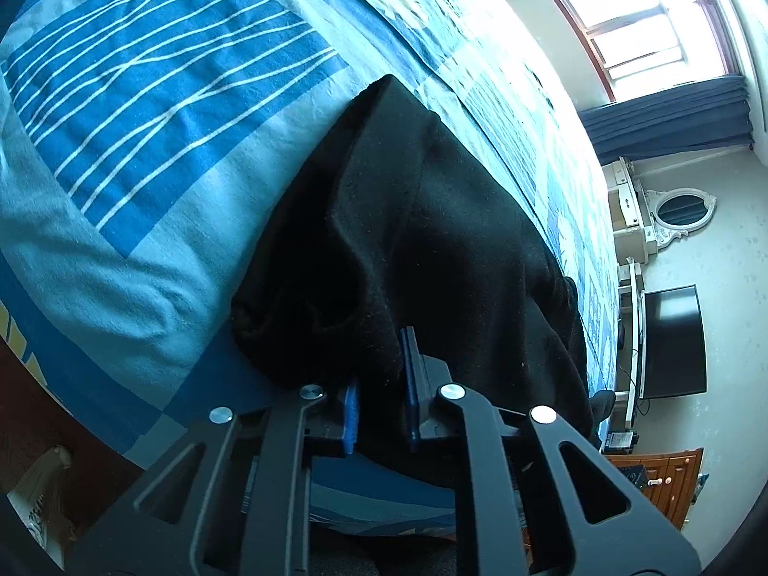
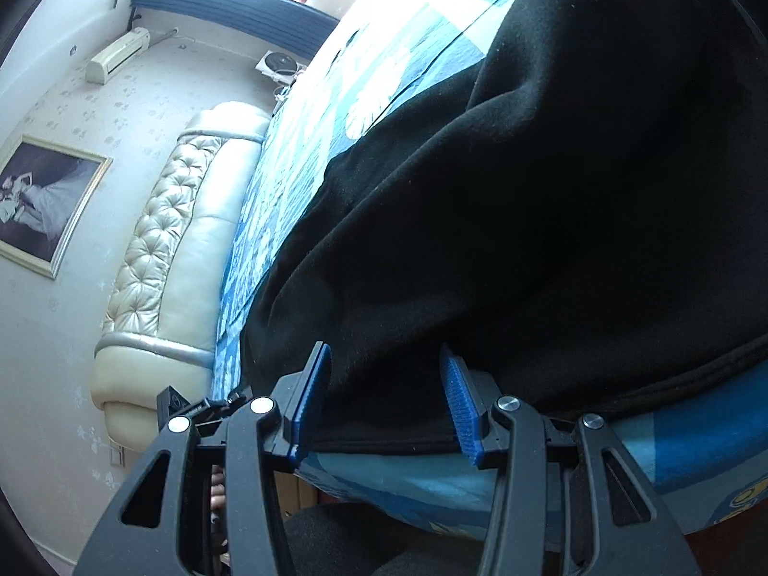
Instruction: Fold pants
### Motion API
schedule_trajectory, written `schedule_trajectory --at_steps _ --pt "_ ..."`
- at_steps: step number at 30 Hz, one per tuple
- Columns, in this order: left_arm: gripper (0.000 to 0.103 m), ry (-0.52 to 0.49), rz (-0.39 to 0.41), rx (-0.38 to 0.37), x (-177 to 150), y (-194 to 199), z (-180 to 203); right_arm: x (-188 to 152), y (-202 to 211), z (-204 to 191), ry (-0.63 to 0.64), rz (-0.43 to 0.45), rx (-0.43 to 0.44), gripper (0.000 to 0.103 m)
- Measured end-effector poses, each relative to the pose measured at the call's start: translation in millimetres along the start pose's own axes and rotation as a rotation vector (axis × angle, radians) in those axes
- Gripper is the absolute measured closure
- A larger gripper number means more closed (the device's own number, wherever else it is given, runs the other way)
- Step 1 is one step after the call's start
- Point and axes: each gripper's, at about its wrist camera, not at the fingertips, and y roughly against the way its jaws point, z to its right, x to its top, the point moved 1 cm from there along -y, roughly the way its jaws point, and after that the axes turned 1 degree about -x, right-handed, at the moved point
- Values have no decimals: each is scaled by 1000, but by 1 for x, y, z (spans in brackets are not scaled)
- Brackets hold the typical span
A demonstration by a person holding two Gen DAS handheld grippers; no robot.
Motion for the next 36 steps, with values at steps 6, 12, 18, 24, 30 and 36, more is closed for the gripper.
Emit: schedule_trajectory --at_steps 6,12,18,24,30,36 --pt "94 39 -3 -21 9 9 -6 0 4 -10 -7 49 -32 92" --pt "94 15 -2 -38 13 23 -14 -25 19 -19 -6 65 -6 92" --pt "94 50 -20 -89 9 16 -32 -38 4 15 -98 37 -6 94" --pt "92 -42 -8 -36 3 22 -19 -35 6 18 -115 24 36 93" --pt "72 -307 46 182 -28 42 19 -28 45 13 -99 63 8 92" --pt "55 -488 76 184 -47 50 67 38 150 39 -175 388 -23 69"
